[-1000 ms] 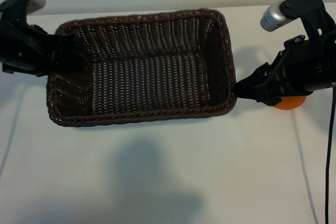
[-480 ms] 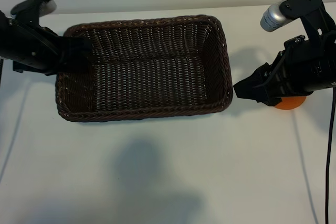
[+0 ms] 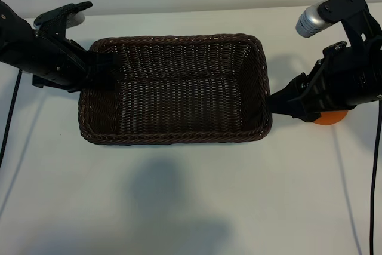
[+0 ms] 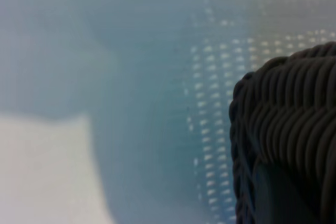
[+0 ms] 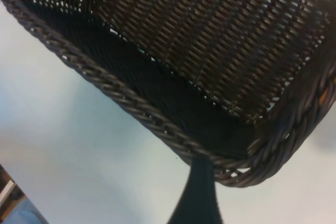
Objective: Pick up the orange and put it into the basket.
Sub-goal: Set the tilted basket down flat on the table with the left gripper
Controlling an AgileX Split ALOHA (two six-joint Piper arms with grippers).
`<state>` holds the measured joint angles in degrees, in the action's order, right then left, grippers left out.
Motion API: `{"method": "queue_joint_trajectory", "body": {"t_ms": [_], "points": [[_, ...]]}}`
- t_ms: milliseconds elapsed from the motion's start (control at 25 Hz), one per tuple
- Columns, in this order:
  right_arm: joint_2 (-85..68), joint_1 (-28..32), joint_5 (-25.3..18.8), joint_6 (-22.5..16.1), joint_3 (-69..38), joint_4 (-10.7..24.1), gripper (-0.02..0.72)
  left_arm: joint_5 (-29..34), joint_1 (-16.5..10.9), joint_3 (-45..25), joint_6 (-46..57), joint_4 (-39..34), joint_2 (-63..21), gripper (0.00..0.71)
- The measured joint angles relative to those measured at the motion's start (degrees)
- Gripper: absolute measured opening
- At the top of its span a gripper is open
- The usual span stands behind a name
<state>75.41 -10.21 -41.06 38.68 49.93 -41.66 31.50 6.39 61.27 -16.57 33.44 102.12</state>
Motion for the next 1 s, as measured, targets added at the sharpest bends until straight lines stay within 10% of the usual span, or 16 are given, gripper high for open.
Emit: {"method": "queue_joint_trajectory", "body": {"t_ms": [760, 1000], "points": [[0.0, 0.0, -0.4, 0.2, 0.0, 0.2, 0.595, 0.7, 0.0, 0.0, -0.6, -0.2, 2.3, 0.137], [0.0, 0.0, -0.4, 0.3, 0.0, 0.2, 0.595, 1.5, 0.0, 0.1, -1.1, 0.5, 2.3, 0.381]]}}
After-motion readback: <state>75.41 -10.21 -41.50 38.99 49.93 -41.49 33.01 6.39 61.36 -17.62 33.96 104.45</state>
